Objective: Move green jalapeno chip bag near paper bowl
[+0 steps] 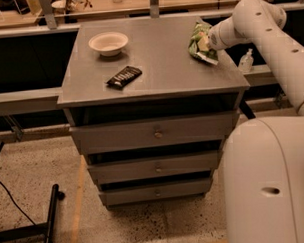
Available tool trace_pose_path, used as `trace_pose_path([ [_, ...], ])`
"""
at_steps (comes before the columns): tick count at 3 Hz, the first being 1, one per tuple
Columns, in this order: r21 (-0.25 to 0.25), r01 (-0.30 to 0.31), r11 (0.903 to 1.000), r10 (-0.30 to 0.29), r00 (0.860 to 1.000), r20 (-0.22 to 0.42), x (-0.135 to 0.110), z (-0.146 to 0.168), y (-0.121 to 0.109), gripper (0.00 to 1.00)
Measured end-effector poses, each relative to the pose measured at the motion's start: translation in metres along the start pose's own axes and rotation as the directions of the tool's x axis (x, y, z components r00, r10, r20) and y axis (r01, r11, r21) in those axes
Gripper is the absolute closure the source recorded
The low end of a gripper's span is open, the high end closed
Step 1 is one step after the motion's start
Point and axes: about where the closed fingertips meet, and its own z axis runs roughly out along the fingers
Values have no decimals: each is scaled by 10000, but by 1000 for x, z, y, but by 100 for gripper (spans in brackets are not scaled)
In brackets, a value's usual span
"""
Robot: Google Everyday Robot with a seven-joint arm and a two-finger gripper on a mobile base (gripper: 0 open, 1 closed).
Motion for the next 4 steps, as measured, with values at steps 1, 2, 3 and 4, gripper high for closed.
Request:
trace_pose_path([
  [1,-514,844,9951,-776,9894,1229,-19,-27,10,100],
  [2,-616,1568,9857,-1420,9700,1974,-33,-47,17,100],
  [3,-455,2262,9730,-2119,9542,2112,-53,-48,31,100],
  [4,-469,2646,9632,-2478,9420,2265,-82,-35,54,100],
])
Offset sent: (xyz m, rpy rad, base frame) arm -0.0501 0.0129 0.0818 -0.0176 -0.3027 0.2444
